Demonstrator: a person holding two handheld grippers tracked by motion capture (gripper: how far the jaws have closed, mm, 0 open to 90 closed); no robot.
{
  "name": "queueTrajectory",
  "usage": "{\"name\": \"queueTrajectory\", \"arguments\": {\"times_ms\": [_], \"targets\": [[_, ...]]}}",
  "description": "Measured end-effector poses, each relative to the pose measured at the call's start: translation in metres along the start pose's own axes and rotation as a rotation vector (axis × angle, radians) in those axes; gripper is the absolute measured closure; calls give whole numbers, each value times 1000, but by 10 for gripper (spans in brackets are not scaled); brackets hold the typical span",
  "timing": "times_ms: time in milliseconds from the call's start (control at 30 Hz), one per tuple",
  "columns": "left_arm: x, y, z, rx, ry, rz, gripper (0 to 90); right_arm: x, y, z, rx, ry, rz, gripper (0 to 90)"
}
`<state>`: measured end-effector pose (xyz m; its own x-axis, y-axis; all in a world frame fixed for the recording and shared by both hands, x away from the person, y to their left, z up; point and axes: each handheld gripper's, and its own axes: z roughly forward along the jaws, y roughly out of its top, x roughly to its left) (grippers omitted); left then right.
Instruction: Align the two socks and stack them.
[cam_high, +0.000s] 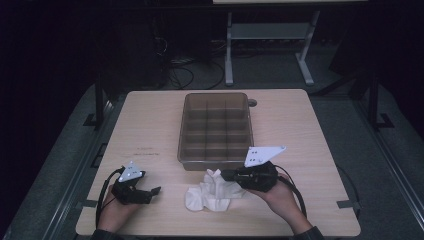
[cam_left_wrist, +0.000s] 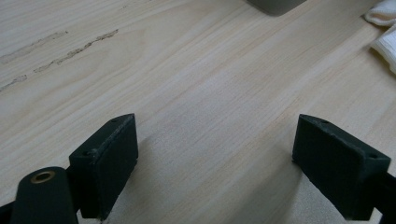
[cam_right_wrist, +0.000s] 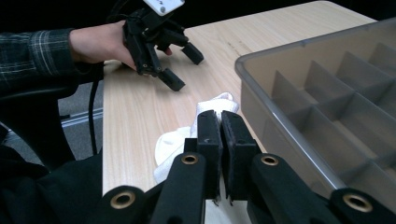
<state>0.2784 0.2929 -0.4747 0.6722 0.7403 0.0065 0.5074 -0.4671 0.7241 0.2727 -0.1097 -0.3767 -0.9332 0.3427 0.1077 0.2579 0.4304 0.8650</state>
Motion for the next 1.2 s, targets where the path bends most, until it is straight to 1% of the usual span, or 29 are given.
{"name": "queueTrajectory", "arguments": {"times_ms": [267, 467, 633, 700, 867, 933, 1067, 1200], "targets": [[0, 0, 0, 0, 0, 0, 139, 6, 5, 15, 8, 44, -19, 865], [0, 0, 0, 0, 0, 0, 139, 10, 6, 29, 24, 76, -26, 865], [0, 0, 0, 1, -1, 0, 139, 11, 5, 40, 46, 102, -15, 865], [0, 0, 0, 1, -2, 0, 139, 11, 3, 44, 52, 120, -9, 865], [0, 0, 0, 1, -1, 0, 138, 10, 0, 55, 80, 126, -10, 865], [0, 0, 0, 1, -1, 1, 138, 8, -2, 60, 98, 113, -16, 865], [0, 0, 0, -1, -1, -1, 138, 3, -7, 68, 120, 108, -4, 865], [0, 0, 0, -2, -1, -2, 138, -2, -11, 74, 133, 113, 6, 865]]}}
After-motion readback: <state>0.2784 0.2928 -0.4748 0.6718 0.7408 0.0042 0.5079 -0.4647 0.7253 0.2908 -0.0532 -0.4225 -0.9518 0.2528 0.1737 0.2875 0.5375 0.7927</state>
